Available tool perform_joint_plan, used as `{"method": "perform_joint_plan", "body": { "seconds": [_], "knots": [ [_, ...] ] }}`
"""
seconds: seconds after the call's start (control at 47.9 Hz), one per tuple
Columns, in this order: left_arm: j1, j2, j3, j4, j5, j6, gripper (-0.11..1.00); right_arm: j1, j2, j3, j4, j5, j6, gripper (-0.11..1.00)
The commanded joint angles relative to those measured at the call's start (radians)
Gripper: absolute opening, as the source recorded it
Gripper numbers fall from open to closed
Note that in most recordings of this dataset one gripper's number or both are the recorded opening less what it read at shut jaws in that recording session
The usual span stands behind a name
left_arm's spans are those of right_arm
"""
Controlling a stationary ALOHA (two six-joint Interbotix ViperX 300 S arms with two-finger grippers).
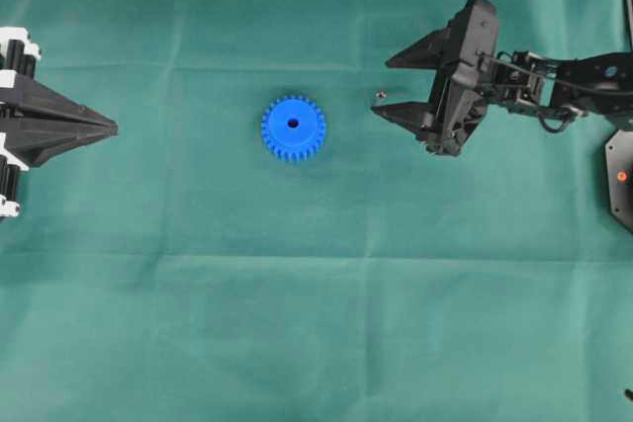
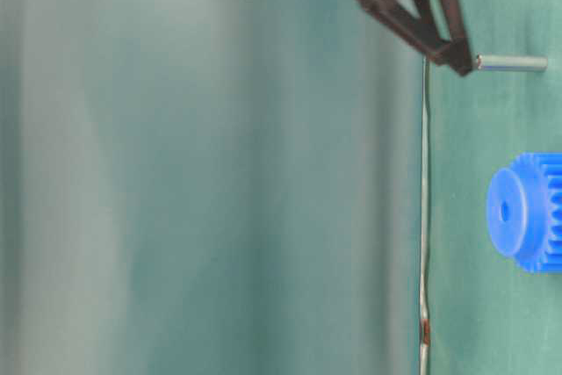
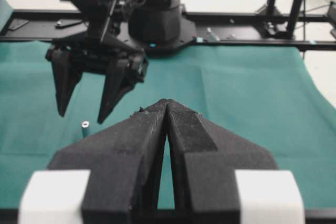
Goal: Insert the shaft placed at a random location into the center hole of the medium gear at another random location.
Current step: 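Move the right gripper left toward the upright silver shaft, then close the right gripper around the silver shaft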
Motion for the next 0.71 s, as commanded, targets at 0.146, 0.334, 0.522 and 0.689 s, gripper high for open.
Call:
{"method": "perform_joint_plan", "body": {
  "seconds": [0.146,0.334,0.522,0.689],
  "knots": [
    [-0.002,0.008,-0.025,0.003,-0.003,-0.002,0.0,-0.009,0.041,-0.02,0.012,-0.041,0.009,0.87],
    [-0.003,0.006,-0.025,0.003,0.002,-0.002,0.0,-0.009,0.048,-0.021,0.011,-0.041,0.009,0.85],
    [-0.002,0.006,-0.023,0.003,0.012,-0.003,0.0,-0.009,0.054,-0.025,0.011,-0.04,0.009,0.8],
    [-0.002,0.008,-0.023,0.003,0.014,-0.003,0.0,-0.002,0.063,-0.025,0.008,-0.037,0.008,0.55]
  ]
}}
